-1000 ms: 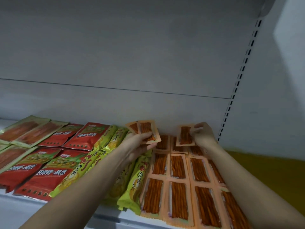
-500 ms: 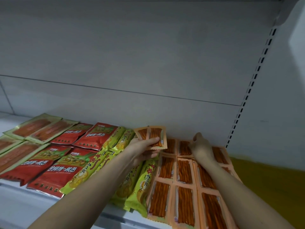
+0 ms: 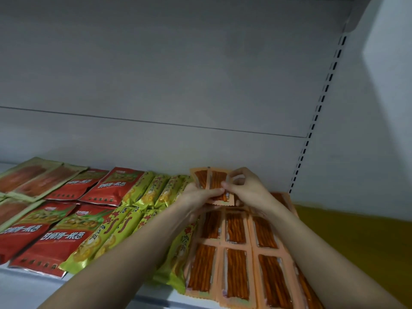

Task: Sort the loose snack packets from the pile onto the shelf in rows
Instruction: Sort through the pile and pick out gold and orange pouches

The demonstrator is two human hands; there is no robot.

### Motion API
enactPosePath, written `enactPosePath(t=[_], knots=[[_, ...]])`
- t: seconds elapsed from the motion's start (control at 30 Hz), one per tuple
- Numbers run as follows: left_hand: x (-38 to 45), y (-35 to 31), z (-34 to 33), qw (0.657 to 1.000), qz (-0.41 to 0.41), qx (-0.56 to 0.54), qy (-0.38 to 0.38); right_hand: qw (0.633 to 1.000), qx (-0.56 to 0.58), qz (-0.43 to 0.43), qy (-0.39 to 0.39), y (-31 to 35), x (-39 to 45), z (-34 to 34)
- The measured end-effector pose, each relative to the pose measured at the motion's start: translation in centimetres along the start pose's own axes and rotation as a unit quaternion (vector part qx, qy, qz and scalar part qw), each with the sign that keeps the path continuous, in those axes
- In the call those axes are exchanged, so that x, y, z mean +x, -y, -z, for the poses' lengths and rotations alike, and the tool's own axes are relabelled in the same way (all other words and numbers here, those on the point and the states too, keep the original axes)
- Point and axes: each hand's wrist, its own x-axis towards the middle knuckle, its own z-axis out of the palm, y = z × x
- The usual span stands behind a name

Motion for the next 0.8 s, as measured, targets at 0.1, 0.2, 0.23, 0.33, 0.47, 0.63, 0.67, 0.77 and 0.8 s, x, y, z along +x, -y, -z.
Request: enactPosePath(t=[0.1,0.2,0.23,0.33,0.47,0.63,0.67,0.77,0.8], knots=[[0.1,0.1,-1.2,0.999,0.011,-0.036,0.022,1.0,-0.009,-0.008,-0.029,-0.7,-0.2,1.2],[0.7,-0.1,-1.8,0.998,0.031,-0.056,0.003,0.995,0.027,-0.026,-0.096,-1.9,0.2,3.4],[0.8,-0.2,-1.9,0.998,0.032,-0.055,-0.004,0.99,0.045,-0.043,-0.127,-2.3,0.5,4.3],[0.9,-0.5,-1.8,0.998,0.029,-0.043,-0.021,0.977,0.041,-0.096,-0.186,-4.3,1.4,6.7],[1.0,-0.6,-1.6,0.999,0.013,-0.045,-0.023,0.973,-0.03,-0.148,-0.177,-7.2,2.5,7.4],[0.9,-0.6,-1.6,0.999,0.012,-0.042,-0.02,0.974,-0.054,-0.157,-0.155,-8.6,3.2,5.8],[0.9,-0.6,-1.6,0.999,0.014,-0.042,-0.022,0.974,-0.079,-0.158,-0.145,-8.8,3.3,5.7],[0.9,-0.7,-1.5,0.998,0.018,-0.043,-0.03,0.958,-0.219,-0.148,-0.115,-8.9,3.1,5.2],[0.9,-0.6,-1.5,0.998,0.021,-0.044,-0.031,0.947,-0.271,-0.133,-0.114,-8.8,2.9,5.0]])
